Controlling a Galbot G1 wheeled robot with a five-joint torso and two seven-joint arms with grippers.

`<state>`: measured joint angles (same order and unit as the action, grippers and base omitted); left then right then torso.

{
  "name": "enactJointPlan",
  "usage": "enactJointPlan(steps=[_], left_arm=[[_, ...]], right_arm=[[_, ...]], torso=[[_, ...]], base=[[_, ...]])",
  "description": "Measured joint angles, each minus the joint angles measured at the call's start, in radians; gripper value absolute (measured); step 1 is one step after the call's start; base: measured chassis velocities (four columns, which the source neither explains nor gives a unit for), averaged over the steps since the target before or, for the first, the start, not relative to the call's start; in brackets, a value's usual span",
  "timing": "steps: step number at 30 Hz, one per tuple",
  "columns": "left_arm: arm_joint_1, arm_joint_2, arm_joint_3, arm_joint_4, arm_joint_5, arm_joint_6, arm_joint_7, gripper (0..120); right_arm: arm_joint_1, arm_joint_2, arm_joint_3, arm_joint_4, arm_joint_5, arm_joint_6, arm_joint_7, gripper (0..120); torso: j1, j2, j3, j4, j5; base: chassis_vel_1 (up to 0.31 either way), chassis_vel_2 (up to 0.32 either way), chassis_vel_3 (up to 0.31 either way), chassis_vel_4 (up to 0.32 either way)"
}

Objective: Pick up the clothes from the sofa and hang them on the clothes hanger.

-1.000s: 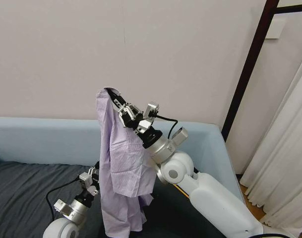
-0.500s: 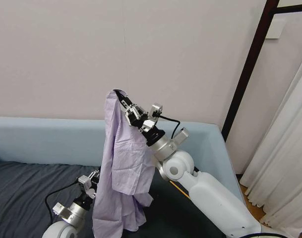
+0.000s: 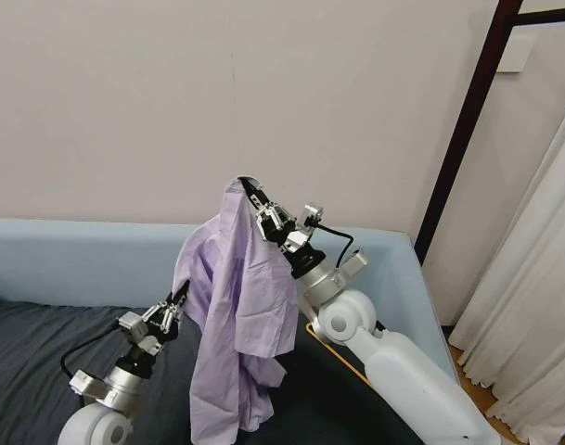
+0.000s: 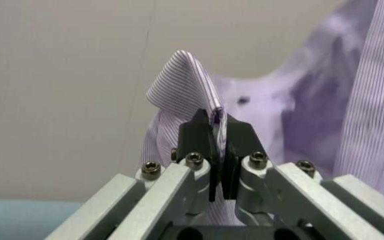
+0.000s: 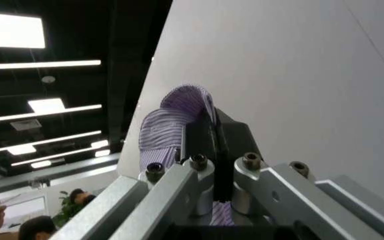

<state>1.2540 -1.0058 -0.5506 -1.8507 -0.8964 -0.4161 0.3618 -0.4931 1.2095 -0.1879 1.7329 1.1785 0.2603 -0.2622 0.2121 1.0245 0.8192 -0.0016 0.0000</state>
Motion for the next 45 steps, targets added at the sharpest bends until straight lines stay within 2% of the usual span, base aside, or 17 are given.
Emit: enactJointPlan(steps=[11, 21, 32, 34, 40, 43, 45], left_arm=[[-0.02, 0.08, -0.185, -0.16, -0.148, 0.058, -0.075, 0], [-0.034, 0.152, -0.283, -0.256, -0.215, 0.113, -0.177, 0], [-0.056, 0.227, -0.369, -0.288, -0.273, 0.161, -0.24, 0], [-0.07, 0.274, -0.395, -0.293, -0.282, 0.18, -0.27, 0], [-0.094, 0.34, -0.408, -0.289, -0.278, 0.207, -0.307, 0], [-0.059, 0.34, -0.387, -0.289, -0.239, 0.209, -0.311, 0], [-0.004, 0.315, -0.342, -0.3, -0.165, 0.208, -0.309, 0]], right_arm=[[-0.05, -0.033, 0.072, -0.032, -0.003, 0.024, -0.075, 0], [-0.037, -0.034, 0.112, -0.022, 0.012, 0.029, -0.089, 0], [-0.008, -0.045, 0.15, 0.002, 0.037, 0.027, -0.117, 0], [0.045, -0.057, 0.163, 0.02, 0.062, 0.021, -0.116, 0], [0.146, -0.078, 0.174, 0.046, 0.089, 0.011, -0.109, 0], [0.145, -0.086, 0.164, 0.053, 0.087, 0.011, -0.107, 0], [0.101, -0.091, 0.14, 0.046, 0.046, 0.014, -0.115, 0]], torso=[[0.0, 0.0, 0.0, 0.0, -0.0001], [0.0, 0.0, 0.0, 0.0, -0.0001], [0.0, 0.0, 0.0, 0.0, -0.0001], [0.0, 0.0, 0.0, 0.0001, -0.0001], [0.0, 0.0, 0.0, 0.0, -0.0001], [0.0, 0.0, 0.0, 0.0, 0.0], [0.0, 0.0, 0.0, 0.0001, -0.0005]], base=[[0.0, 0.0, 0.0, 0.0], [0.0, 0.0, 0.0, 0.0], [0.0, 0.0, 0.0, 0.0], [0.0, 0.0, 0.0, 0.0], [0.0, 0.0, 0.0, 0.0], [0.0, 0.0, 0.0, 0.0], [0.0, 0.0, 0.0, 0.0]])
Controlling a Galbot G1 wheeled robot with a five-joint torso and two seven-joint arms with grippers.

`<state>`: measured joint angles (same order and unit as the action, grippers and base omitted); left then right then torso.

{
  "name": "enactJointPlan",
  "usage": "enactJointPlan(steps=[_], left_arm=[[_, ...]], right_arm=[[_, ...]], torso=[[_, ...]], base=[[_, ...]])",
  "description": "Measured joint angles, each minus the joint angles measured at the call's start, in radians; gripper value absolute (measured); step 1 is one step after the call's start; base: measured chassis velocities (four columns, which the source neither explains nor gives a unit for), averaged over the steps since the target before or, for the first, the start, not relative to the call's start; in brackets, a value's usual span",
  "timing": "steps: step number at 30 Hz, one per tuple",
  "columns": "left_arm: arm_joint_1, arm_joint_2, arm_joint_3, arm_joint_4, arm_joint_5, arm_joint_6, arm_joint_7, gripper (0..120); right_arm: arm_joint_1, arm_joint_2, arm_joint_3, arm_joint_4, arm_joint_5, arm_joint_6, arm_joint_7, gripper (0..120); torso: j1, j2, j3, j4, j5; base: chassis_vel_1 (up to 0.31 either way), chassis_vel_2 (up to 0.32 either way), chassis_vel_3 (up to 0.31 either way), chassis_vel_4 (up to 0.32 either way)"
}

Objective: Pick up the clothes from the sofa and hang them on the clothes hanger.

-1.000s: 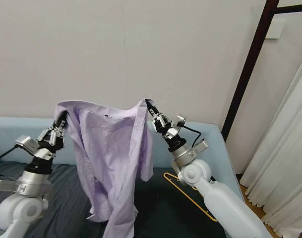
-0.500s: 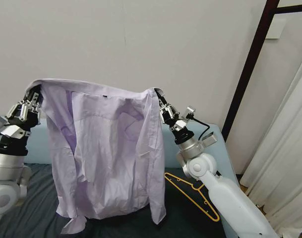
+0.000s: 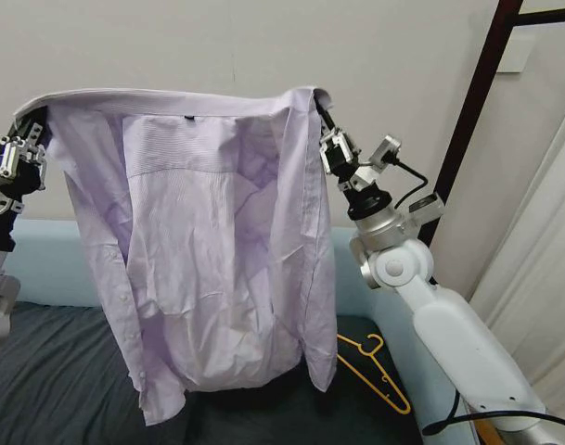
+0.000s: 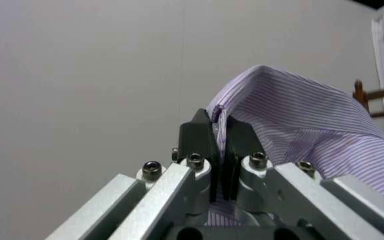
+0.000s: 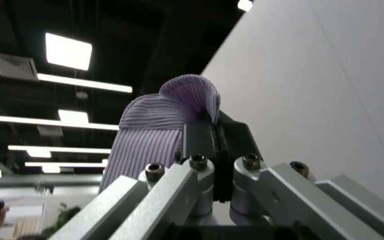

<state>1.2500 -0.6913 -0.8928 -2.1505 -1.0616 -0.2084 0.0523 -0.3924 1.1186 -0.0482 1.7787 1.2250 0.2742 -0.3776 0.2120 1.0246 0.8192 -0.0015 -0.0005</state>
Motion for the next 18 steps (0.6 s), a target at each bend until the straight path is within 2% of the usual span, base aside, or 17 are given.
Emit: enactJointPlan(steps=[2, 5, 6, 10, 11, 14, 18], left_arm=[[0.028, -0.018, 0.028, -0.007, 0.043, 0.0, 0.004, 0], [0.101, -0.084, 0.098, -0.004, 0.171, 0.003, 0.023, 0], [0.101, -0.084, 0.098, -0.004, 0.171, 0.003, 0.023, 0], [0.147, -0.165, 0.168, 0.035, 0.293, 0.038, 0.033, 0], [0.147, -0.165, 0.168, 0.035, 0.293, 0.038, 0.033, 0], [0.149, -0.175, 0.219, 0.062, 0.352, 0.076, 0.029, 0], [0.149, -0.169, 0.233, 0.072, 0.36, 0.103, 0.016, 0]], right_arm=[[-0.043, -0.002, -0.016, -0.014, -0.036, 0.006, -0.013, 0], [-0.162, -0.005, -0.043, -0.063, -0.136, 0.028, -0.058, 0], [-0.162, -0.005, -0.043, -0.063, -0.136, 0.028, -0.058, 0], [-0.345, -0.005, -0.034, -0.11, -0.24, 0.059, -0.091, 0], [-0.345, -0.005, -0.034, -0.11, -0.24, 0.059, -0.091, 0], [-0.468, -0.001, -0.002, -0.113, -0.269, 0.07, -0.084, 0], [-0.529, 0.006, 0.022, -0.115, -0.289, 0.079, -0.079, 0]], torso=[[0.0, 0.0, 0.0, 0.0001, 0.0004], [0.0, 0.0, 0.0, -0.0002, 0.0005], [0.0, 0.0, 0.0, -0.0002, 0.0005], [0.0, 0.0, 0.0, 0.0002, 0.0005], [0.0, 0.0, 0.0, 0.0002, 0.0005], [0.0, 0.0, 0.0, -0.0006, 0.0005], [0.0, 0.0, 0.0, -0.0003, 0.0006]], base=[[0.0, 0.0, 0.0, 0.0], [0.0, 0.0, 0.0, 0.0], [0.0, 0.0, 0.0, 0.0], [0.0, 0.0, 0.0, 0.0], [0.0, 0.0, 0.0, 0.0], [0.0, 0.0, 0.0, 0.0], [0.0, 0.0, 0.0, 0.0]])
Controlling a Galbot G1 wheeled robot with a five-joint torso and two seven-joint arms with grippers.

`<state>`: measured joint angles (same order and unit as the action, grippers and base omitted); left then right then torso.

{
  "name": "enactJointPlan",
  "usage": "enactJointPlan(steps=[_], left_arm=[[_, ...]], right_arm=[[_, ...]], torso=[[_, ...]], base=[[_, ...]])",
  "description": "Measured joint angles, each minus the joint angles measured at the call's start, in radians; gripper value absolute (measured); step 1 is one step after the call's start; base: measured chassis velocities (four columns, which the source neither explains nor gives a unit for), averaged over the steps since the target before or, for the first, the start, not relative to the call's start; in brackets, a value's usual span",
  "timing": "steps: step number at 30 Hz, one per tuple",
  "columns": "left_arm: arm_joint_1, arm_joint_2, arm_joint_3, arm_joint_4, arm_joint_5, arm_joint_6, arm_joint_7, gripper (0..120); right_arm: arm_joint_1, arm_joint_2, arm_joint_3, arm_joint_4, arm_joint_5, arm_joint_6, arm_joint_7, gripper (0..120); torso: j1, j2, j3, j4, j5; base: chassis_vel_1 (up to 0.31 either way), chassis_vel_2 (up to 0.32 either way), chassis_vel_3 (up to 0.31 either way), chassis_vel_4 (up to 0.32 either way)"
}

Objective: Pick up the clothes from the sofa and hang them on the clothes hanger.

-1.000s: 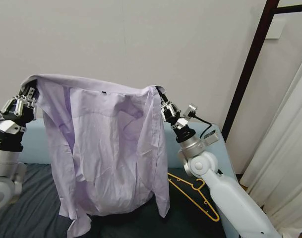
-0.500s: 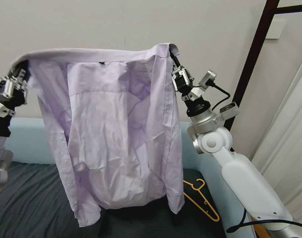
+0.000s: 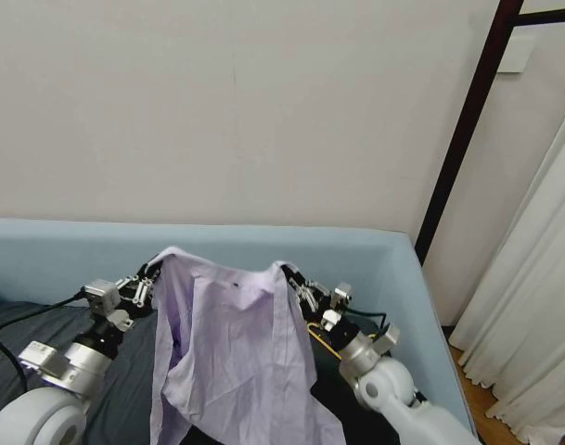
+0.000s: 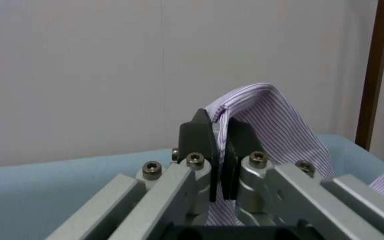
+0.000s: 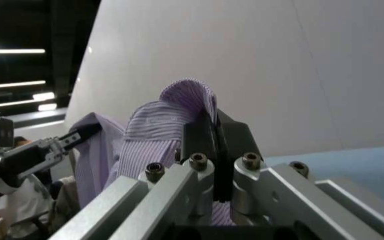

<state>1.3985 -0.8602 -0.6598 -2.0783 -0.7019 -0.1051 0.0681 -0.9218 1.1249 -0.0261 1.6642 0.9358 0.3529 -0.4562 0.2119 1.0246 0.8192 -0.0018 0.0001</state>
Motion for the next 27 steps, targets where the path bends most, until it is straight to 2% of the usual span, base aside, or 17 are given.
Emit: enactJointPlan(steps=[4, 6, 7, 8, 12, 13, 16, 18, 19, 23, 24, 27], left_arm=[[0.001, 0.009, 0.01, 0.002, -0.028, 0.014, -0.006, 0], [0.001, 0.007, 0.01, 0.003, -0.031, 0.016, -0.007, 0], [0.001, 0.005, 0.01, 0.006, -0.027, 0.018, -0.007, 0], [0.001, 0.005, 0.01, 0.006, -0.027, 0.018, -0.007, 0], [0.007, 0.0, 0.003, 0.014, -0.001, 0.019, -0.005, 0], [0.007, 0.0, 0.003, 0.014, -0.001, 0.019, -0.005, 0], [0.004, -0.002, 0.002, 0.016, -0.001, 0.016, -0.004, 0], [-0.002, -0.001, 0.003, 0.016, -0.003, 0.014, -0.003, 0], [-0.002, -0.001, 0.003, 0.016, -0.003, 0.014, -0.003, 0], [-0.023, 0.011, 0.028, 0.013, -0.011, 0.013, -0.001, 0], [-0.023, 0.011, 0.028, 0.013, -0.011, 0.013, -0.001, 0], [-0.019, 0.024, 0.022, 0.002, -0.027, 0.006, 0.008, 0]], right_arm=[[-0.05, 0.001, 0.014, 0.021, -0.022, 0.003, 0.053, 1], [-0.066, -0.003, 0.02, 0.037, -0.022, -0.021, 0.097, 10], [-0.077, -0.01, 0.023, 0.052, -0.031, -0.053, 0.17, 15], [-0.077, -0.01, 0.023, 0.052, -0.031, -0.053, 0.17, 15], [-0.107, -0.043, 0.046, 0.119, -0.057, -0.268, 0.573, 33], [-0.107, -0.043, 0.046, 0.119, -0.057, -0.268, 0.573, 33], [-0.098, -0.057, 0.058, 0.125, -0.041, -0.471, 0.807, 45], [-0.066, -0.061, 0.065, 0.083, -0.031, -0.584, 0.883, 54], [-0.066, -0.061, 0.065, 0.083, -0.031, -0.584, 0.883, 54], [0.02, -0.066, 0.072, -0.079, -0.09, -0.749, 0.846, 73], [0.02, -0.066, 0.072, -0.079, -0.09, -0.749, 0.846, 73], [0.096, -0.043, 0.065, -0.253, -0.22, -0.813, 0.708, 86]], torso=[[0.0, 0.0, 0.0, 0.0002, -0.0001], [0.0, 0.0, 0.0, 0.0003, -0.0001], [0.0, 0.0, 0.0, 0.0004, 0.0], [0.0, 0.0, 0.0, 0.0004, 0.0], [0.0, 0.0, 0.0, 0.0002, -0.0002], [0.0, 0.0, 0.0, 0.0002, -0.0002], [0.0, 0.0, 0.0, 0.0001, -0.0001], [0.0, 0.0, 0.0, 0.0002, -0.0001], [0.0, 0.0, 0.0, 0.0002, -0.0001], [0.0, 0.0, 0.0, 0.0, -0.0002], [0.0, 0.0, 0.0, 0.0, -0.0002], [0.0, 0.0, 0.0, 0.0002, 0.0]], base=[[0.0, 0.0, 0.0, 0.0], [0.0, 0.0, 0.0, 0.0], [0.0, 0.0, 0.0, 0.0], [0.0, 0.0, 0.0, 0.0], [0.0, 0.0, 0.0, 0.0], [0.0, 0.0, 0.0, 0.0], [0.0, 0.0, 0.0, 0.0], [0.0, 0.0, 0.0, 0.0], [0.0, 0.0, 0.0, 0.0], [0.0, 0.0, 0.0, 0.0], [0.0, 0.0, 0.0, 0.0], [0.0, 0.0, 0.0, 0.0]])
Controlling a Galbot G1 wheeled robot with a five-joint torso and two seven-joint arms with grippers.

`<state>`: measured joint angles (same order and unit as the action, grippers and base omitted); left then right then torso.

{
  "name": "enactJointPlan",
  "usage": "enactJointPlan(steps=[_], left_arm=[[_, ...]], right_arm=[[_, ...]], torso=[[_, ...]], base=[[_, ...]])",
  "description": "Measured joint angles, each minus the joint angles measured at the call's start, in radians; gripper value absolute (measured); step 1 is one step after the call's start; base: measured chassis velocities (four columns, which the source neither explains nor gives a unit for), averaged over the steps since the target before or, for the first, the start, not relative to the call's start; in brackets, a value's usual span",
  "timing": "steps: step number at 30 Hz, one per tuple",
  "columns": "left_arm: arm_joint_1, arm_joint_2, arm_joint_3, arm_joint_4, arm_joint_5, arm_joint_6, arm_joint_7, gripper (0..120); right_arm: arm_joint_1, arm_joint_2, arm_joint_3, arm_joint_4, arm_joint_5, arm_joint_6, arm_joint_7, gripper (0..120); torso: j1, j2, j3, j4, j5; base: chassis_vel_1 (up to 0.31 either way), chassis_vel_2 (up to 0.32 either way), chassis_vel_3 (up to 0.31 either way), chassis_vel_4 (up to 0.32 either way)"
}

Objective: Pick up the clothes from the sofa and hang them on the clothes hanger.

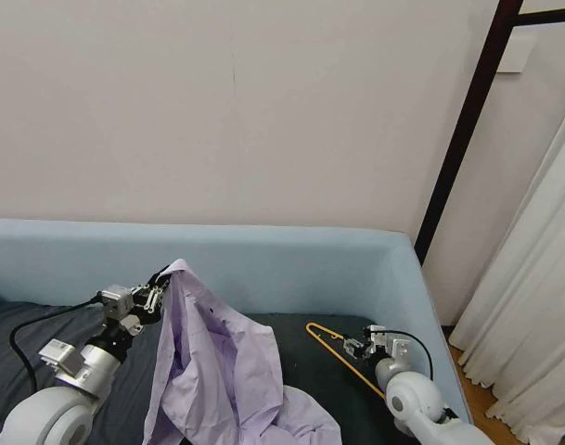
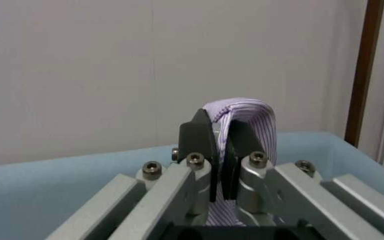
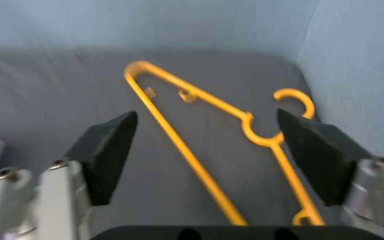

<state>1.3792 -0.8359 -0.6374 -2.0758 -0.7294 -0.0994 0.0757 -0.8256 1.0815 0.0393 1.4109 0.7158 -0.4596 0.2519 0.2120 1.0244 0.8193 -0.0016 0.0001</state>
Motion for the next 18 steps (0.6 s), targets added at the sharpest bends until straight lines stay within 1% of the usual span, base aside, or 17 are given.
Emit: enactJointPlan(steps=[1, 4, 5, 6, 8, 11, 18], left_arm=[[0.0, 0.0, 0.0, 0.0, 0.0, 0.0, 0.0, 0], [0.009, 0.008, -0.014, -0.009, -0.009, -0.01, 0.006, 0], [0.013, 0.008, -0.019, -0.013, -0.011, -0.012, 0.006, 0], [0.013, 0.008, -0.019, -0.013, -0.011, -0.012, 0.006, 0], [0.019, 0.008, -0.024, -0.017, -0.011, -0.013, 0.006, 0], [0.02, 0.007, -0.025, -0.018, -0.011, -0.014, 0.006, 0], [0.015, 0.003, -0.02, -0.021, -0.007, -0.013, 0.005, 0]], right_arm=[[0.0, 0.0, 0.0, 0.0, 0.0, 0.0, 0.0, 86], [0.064, 0.041, 0.006, -0.171, -0.156, -0.006, -0.098, 98], [0.079, 0.053, 0.013, -0.22, -0.199, -0.006, -0.123, 99], [0.079, 0.053, 0.013, -0.22, -0.199, -0.006, -0.123, 99], [0.095, 0.065, 0.023, -0.278, -0.249, -0.011, -0.153, 100], [0.102, 0.068, 0.035, -0.322, -0.3, -0.027, -0.196, 100], [0.111, 0.076, 0.047, -0.373, -0.315, -0.053, -0.23, 100]], torso=[[0.0, 0.0, 0.0, 0.0, 0.0], [0.0, 0.0, 0.0, 0.0003, -0.0001], [0.0, 0.0, 0.0, 0.0004, 0.0], [0.0, 0.0, 0.0, 0.0004, 0.0], [0.0, 0.0, 0.0, 0.0001, -0.0001], [0.0, 0.0, 0.0, 0.0, -0.0002], [0.0, 0.0, 0.0, -0.0001, -0.0003]], base=[[0.0, 0.0, 0.0, 0.0], [0.0, 0.0, 0.0, 0.0], [0.0, 0.0, 0.0, 0.0], [0.0, 0.0, 0.0, 0.0], [0.0, 0.0, 0.0, 0.0], [0.0, 0.0, 0.0, 0.0], [0.0, 0.0, 0.0, 0.0]])
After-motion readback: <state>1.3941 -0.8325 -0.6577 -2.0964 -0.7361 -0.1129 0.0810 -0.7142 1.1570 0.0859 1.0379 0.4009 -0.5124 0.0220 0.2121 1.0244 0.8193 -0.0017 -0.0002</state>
